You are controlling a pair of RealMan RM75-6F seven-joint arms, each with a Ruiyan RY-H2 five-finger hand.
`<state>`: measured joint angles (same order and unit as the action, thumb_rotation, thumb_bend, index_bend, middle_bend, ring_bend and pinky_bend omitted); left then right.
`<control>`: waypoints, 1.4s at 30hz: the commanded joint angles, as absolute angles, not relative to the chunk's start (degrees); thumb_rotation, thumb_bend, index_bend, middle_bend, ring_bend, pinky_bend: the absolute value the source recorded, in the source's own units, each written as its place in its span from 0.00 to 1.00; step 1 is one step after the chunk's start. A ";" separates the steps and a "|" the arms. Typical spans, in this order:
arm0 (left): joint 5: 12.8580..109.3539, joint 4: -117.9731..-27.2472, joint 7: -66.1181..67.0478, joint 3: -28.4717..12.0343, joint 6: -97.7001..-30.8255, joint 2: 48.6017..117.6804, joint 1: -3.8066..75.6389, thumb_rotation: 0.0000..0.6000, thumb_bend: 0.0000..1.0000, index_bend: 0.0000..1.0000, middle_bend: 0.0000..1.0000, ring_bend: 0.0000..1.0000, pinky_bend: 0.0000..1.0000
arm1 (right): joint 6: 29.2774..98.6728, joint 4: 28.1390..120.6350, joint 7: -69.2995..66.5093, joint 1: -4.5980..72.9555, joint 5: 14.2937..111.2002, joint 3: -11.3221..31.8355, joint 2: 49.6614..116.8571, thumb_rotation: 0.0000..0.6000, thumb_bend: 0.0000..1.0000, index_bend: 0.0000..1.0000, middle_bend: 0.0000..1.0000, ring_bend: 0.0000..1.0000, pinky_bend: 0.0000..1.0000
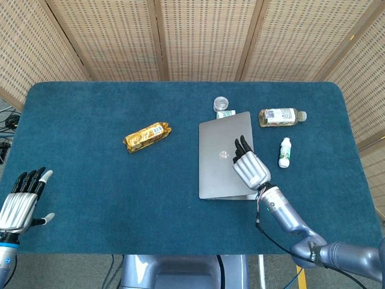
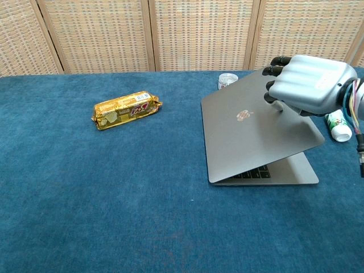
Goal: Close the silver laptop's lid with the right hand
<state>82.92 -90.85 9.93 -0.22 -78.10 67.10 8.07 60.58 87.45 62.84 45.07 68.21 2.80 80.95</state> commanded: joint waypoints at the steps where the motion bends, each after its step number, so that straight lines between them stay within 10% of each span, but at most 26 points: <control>1: 82.97 -90.83 9.95 -0.19 -78.07 67.14 8.08 1.00 0.05 0.00 0.00 0.00 0.00 | 60.78 87.44 63.34 45.04 68.08 2.76 80.96 1.00 1.00 0.43 0.35 0.10 0.08; 42: 83.29 -91.12 10.32 0.05 -78.08 67.21 8.14 1.00 0.05 0.00 0.00 0.00 0.00 | 59.14 81.14 60.77 43.17 67.72 0.04 85.11 1.00 1.00 0.44 0.35 0.10 0.08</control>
